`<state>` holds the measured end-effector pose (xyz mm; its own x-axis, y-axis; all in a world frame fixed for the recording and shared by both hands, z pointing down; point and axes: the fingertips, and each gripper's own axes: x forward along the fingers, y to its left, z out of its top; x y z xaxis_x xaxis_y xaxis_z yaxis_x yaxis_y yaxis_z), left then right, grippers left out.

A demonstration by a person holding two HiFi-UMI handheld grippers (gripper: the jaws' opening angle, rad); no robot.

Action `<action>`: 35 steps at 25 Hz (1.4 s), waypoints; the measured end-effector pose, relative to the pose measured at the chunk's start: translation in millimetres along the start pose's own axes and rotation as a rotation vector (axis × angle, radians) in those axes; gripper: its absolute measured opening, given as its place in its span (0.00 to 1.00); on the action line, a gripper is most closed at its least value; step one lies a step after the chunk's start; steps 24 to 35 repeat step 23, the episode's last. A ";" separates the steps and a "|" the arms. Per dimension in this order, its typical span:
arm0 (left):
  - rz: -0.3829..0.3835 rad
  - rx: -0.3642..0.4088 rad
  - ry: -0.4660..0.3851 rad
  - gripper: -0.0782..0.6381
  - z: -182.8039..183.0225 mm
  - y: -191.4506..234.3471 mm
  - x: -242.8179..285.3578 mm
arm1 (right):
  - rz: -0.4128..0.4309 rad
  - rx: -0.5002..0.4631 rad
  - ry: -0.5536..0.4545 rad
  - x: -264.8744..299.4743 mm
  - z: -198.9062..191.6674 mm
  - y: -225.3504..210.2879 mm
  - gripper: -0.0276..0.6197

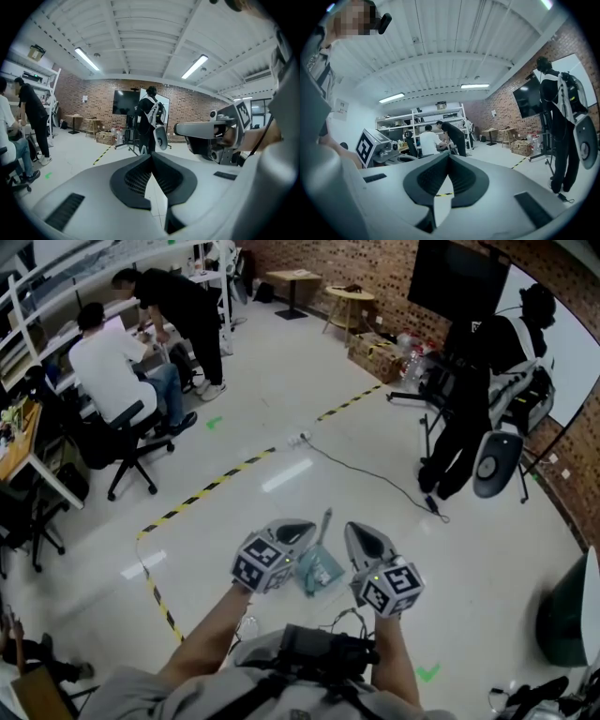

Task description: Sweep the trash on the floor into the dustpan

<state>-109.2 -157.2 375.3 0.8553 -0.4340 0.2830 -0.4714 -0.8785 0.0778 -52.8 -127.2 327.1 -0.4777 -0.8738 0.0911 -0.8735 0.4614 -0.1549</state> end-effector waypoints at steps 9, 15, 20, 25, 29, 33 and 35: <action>-0.002 -0.001 0.002 0.11 0.6 -10.2 2.1 | 0.010 0.002 -0.012 -4.4 6.1 0.6 0.04; 0.001 -0.009 0.001 0.11 2.1 -12.3 1.2 | 0.015 -0.003 -0.012 -7.4 7.3 1.7 0.04; 0.001 -0.011 -0.010 0.11 5.8 -16.4 0.2 | 0.014 -0.007 -0.013 -9.6 9.2 3.9 0.04; 0.002 -0.013 -0.005 0.11 5.2 -17.0 -2.3 | 0.015 -0.008 -0.016 -9.5 9.1 6.8 0.04; 0.002 -0.013 -0.005 0.11 5.2 -17.0 -2.3 | 0.015 -0.008 -0.016 -9.5 9.1 6.8 0.04; 0.002 -0.013 -0.005 0.11 5.2 -17.0 -2.3 | 0.015 -0.008 -0.016 -9.5 9.1 6.8 0.04; 0.002 -0.013 -0.005 0.11 5.2 -17.0 -2.3 | 0.015 -0.008 -0.016 -9.5 9.1 6.8 0.04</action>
